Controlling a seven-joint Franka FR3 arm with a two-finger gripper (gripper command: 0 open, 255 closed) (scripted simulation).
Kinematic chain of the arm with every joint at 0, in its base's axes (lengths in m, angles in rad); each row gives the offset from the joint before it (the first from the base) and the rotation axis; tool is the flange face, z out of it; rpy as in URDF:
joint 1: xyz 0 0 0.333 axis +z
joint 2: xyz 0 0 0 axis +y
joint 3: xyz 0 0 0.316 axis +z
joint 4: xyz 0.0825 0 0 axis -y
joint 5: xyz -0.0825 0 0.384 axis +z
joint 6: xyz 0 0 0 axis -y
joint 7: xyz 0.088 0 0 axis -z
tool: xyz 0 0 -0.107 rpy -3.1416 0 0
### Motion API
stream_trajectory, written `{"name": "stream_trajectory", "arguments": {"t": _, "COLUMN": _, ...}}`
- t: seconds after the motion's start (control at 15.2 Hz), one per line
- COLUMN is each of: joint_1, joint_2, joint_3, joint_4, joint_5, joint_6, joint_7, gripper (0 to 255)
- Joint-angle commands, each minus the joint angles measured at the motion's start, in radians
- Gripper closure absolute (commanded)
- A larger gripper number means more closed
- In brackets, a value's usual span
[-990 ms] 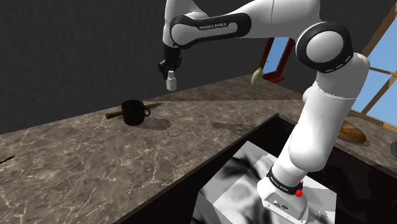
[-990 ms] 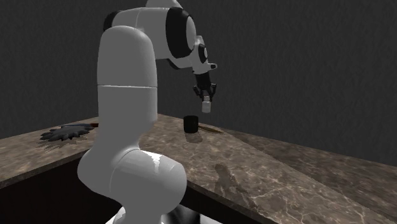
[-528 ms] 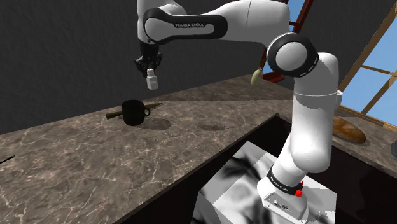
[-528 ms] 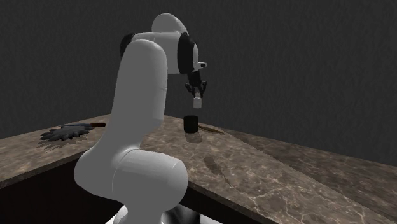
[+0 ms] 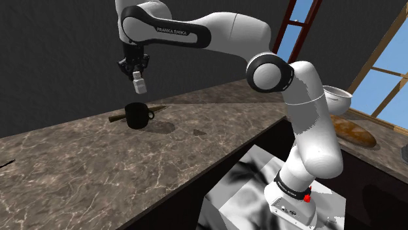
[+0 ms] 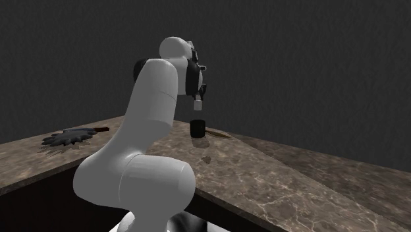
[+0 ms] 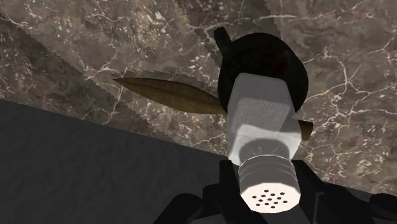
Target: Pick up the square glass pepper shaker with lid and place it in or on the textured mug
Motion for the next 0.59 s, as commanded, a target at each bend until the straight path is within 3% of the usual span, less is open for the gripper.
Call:
{"name": "stream_trajectory", "arguments": {"t": 0.0, "joint_1": -0.002, "joint_2": -0.002, "joint_3": 0.0, "joint_4": -0.028, "joint_5": -0.001, "joint_6": 0.026, "joint_7": 0.007, "gripper": 255}}
{"name": "stream_trajectory", "arguments": {"t": 0.53, "joint_1": -0.016, "joint_2": -0.031, "joint_3": 0.001, "joint_4": -0.184, "joint_5": -0.005, "joint_6": 0.149, "joint_7": 0.035, "gripper": 255}}
